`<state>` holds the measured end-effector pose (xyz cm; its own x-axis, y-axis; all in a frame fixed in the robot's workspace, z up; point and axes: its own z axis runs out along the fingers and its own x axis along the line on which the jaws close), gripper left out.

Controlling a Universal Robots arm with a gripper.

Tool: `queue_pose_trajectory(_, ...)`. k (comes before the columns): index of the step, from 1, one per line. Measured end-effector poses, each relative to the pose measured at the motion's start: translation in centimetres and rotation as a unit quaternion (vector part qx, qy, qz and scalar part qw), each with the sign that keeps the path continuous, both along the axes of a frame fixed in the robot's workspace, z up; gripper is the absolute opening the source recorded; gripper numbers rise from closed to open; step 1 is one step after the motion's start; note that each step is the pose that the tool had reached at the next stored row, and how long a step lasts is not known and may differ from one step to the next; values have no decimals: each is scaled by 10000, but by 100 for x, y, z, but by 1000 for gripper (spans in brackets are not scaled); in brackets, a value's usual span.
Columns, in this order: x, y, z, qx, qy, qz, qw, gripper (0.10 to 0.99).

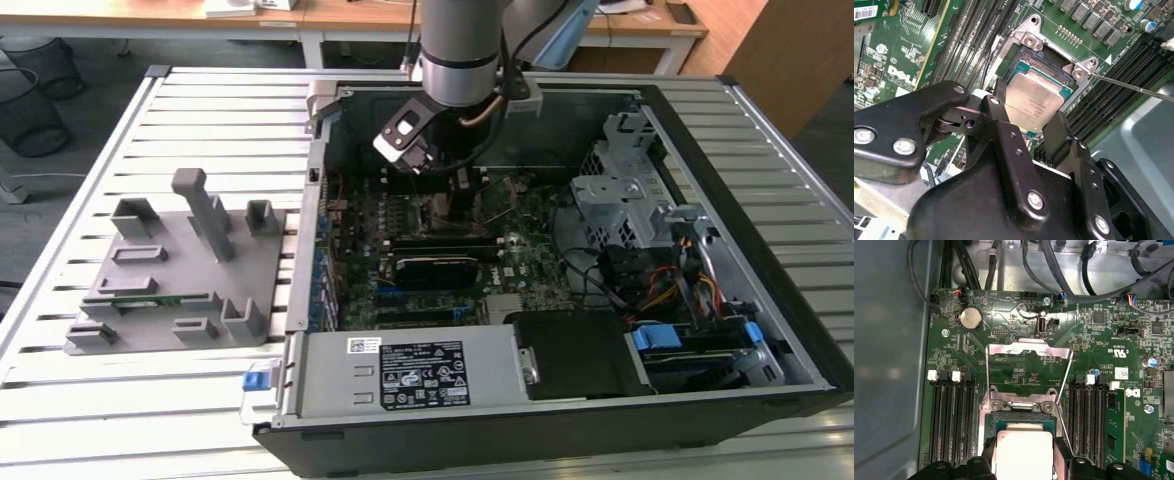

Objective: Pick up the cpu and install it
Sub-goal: 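Place the cpu into insertion slot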

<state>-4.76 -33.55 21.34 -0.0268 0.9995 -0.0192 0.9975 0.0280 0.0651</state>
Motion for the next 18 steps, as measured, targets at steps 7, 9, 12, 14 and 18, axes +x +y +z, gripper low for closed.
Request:
queue_pose_trajectory(7, -5, 0, -43, -1, 0, -21, 10000, 537)
queue_pose_trajectory(9, -6, 0, -54, 0, 0, -26, 10000, 537)
queue_pose_trajectory(12, -7, 0, -68, 0, 0, -32, 10000, 537)
queue_pose_trajectory(14, -7, 0, -75, 0, 0, -33, 10000, 537)
queue_pose_trajectory(18, -7, 0, -93, 0, 0, -34, 10000, 537)
